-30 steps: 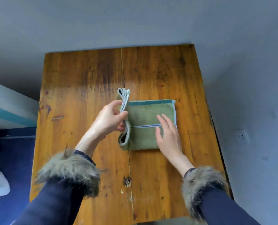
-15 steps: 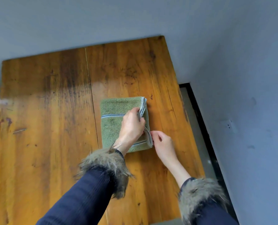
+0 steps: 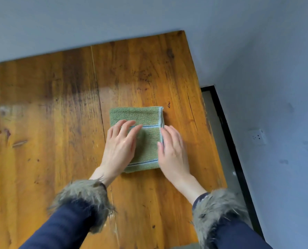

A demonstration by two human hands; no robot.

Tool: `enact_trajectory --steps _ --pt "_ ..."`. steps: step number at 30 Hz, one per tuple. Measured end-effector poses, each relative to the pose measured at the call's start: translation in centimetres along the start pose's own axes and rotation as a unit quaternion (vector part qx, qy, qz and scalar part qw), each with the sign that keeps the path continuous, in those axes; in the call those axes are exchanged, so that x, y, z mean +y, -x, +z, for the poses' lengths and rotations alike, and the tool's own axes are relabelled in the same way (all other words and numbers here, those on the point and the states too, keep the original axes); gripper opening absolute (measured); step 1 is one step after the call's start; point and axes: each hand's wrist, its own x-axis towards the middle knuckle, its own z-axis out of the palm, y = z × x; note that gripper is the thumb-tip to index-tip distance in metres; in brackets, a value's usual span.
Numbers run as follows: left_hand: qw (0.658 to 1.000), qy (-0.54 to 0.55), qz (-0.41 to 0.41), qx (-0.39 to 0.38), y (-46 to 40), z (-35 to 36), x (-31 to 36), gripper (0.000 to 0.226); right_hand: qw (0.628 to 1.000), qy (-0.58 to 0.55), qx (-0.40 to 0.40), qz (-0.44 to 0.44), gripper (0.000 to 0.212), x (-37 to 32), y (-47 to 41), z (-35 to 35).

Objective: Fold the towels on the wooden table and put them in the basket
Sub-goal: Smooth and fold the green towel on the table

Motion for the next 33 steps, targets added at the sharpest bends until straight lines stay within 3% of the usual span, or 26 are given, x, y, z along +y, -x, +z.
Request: enact_trajectory --steps 3,7,12,19,23,25,27,29,31,33 --pt "0.997 -0.029 0.035 -0.061 0.4 0.7 -2.3 0.04 0.991 0.07 -0.051 -0.1 0.047 -1.5 0.4 2.5" --pt "0.992 -0.04 0.029 -0.114 0.7 1.5 -3.0 0.051 0.983 0.142 -0.097 -0.071 0.056 0.2 -1.0 4.0" --pt "0.993 -0.027 -0.015 -0.115 0.9 2.7 -2.3 0.058 0.974 0.173 -0.115 -0.092 0.061 2.4 -1.9 4.2" --pt "0.99 -0.035 -0.003 -0.14 0.8 2.6 -2.3 0.057 0.971 0.184 -0.136 -0.077 0.061 1.9 -2.0 3.8" --pt "0.99 0.106 -0.062 -0.063 1.3 1.3 -2.1 0.051 0.989 0.095 -0.104 -0.041 0.053 1.4 -1.9 2.9" --pt "0.968 0.194 -0.159 0.007 2.1 0.7 -2.1 0.05 0.998 0.014 -0.052 0.019 0.044 1.4 -1.9 2.2" --pt "0.903 0.282 -0.32 0.058 2.7 0.1 -1.9 0.05 0.992 -0.05 -0.017 0.111 0.038 1.2 -2.0 1.6" --pt "0.829 0.33 -0.445 0.073 2.7 -0.3 -2.1 0.045 0.977 -0.07 -0.035 0.2 0.039 0.7 -2.5 0.9" --pt "0.806 0.349 -0.475 0.056 2.5 -0.3 -2.3 0.039 0.955 -0.086 -0.082 0.271 0.04 0.2 -3.3 0.6" --pt "0.818 0.341 -0.462 0.034 2.3 -0.2 -2.7 0.034 0.933 -0.112 -0.115 0.323 0.042 0.2 -4.2 0.5"
